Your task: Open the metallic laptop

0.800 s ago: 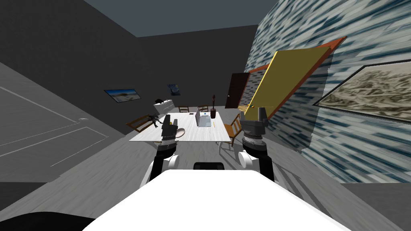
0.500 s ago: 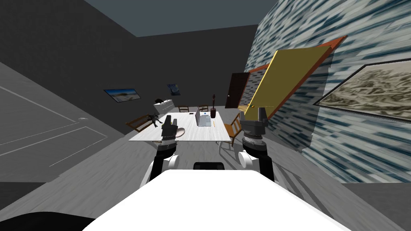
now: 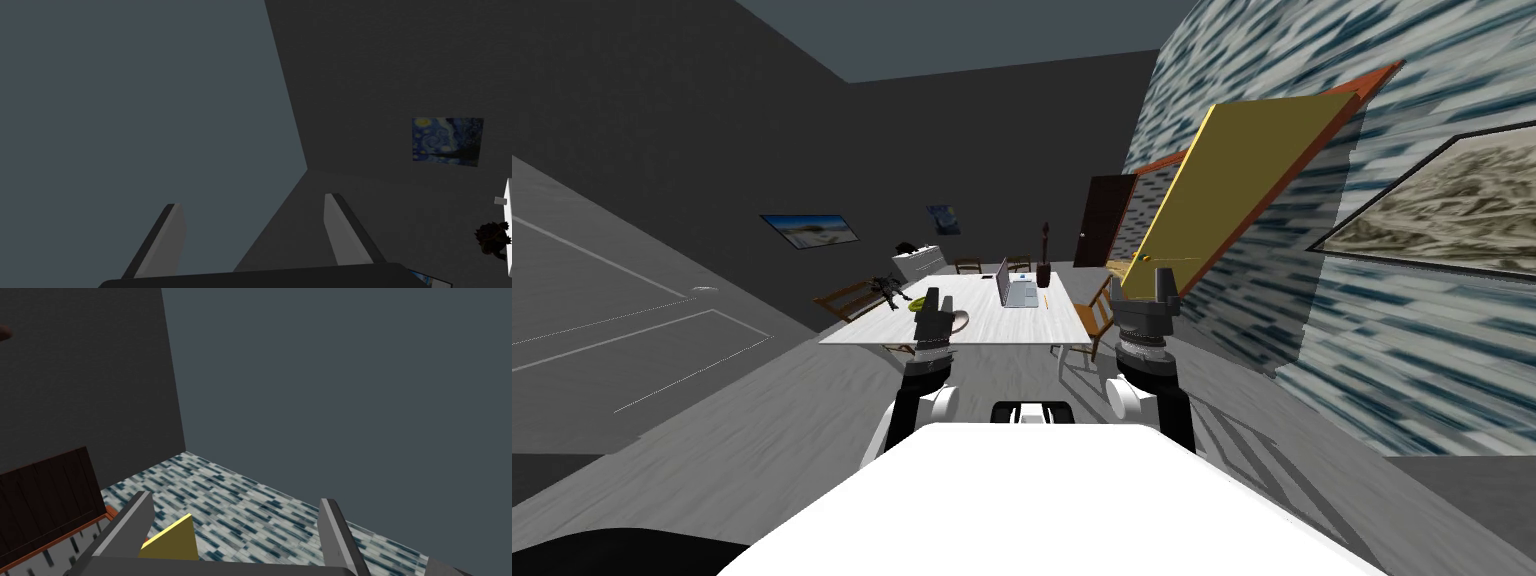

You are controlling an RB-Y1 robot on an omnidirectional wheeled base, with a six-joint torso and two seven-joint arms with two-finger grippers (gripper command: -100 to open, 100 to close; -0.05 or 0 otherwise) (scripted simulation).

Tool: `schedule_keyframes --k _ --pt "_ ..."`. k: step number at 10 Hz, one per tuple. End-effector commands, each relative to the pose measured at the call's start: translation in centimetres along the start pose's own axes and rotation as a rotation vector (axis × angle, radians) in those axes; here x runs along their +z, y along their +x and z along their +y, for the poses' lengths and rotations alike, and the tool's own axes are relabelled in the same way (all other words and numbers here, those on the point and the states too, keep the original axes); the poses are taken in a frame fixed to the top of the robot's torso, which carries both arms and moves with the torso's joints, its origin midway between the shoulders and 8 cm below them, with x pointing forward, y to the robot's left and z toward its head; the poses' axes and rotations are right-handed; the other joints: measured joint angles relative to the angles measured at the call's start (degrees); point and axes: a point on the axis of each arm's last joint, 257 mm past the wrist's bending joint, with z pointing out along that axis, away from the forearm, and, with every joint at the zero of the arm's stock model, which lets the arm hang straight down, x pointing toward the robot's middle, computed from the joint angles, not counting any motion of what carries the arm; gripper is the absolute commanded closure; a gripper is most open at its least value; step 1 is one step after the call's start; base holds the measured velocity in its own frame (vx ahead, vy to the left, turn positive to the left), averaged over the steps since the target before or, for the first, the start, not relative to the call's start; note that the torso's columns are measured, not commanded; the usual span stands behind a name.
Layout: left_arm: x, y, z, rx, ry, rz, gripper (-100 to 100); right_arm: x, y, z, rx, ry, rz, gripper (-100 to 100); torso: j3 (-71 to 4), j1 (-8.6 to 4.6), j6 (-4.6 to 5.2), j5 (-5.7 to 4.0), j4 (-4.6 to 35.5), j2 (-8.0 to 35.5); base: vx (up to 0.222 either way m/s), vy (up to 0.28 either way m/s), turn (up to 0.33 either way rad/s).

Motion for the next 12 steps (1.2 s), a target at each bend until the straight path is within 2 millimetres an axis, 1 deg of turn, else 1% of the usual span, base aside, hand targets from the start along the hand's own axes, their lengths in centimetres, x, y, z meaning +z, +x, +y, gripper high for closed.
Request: schedule_keyframes --k 1,2,3,4,8,12 --pt "0.0 0.0 0.0 0.0 0.0 0.0 0 0.0 0.0 0.0 0.0 0.0 0.0 0 -8.5 0.0 0.0 0.0 4.2 4.2 0.0 0.0 0.0" --pt "0.0 0.4 0.3 0.014 -0.005 0.033 -100 0.0 0.0 0.0 0.0 0.0 0.0 0 -16.9 0.0 0.0 0.0 8.5 8.5 0.003 0.003 -0.063" --pt "0.0 0.7 0.6 0.025 -0.011 0.056 -100 0.0 0.0 0.0 0.0 0.0 0.0 0 -20.9 0.02 0.01 0.01 10.4 10.4 -0.004 0.008 -0.078" --pt "0.1 1.0 0.9 0.037 -0.018 0.08 -100 0.0 0.0 0.0 0.0 0.001 0.0 0 -22.0 0.04 0.0 0.01 10.9 10.9 -0.009 0.009 -0.103" --pt "0.5 2.0 3.0 0.087 -0.061 0.166 -100 0.0 0.0 0.0 0.0 0.001 0.0 0 -22.3 0.01 0.0 0.0 11.1 11.1 -0.009 0.014 -0.16" --pt "1.3 2.5 5.6 0.147 -0.116 0.235 -100 0.0 0.0 0.0 0.0 0.001 0.0 0 -22.3 -0.01 0.0 0.0 11.1 11.1 -0.003 0.019 -0.235"
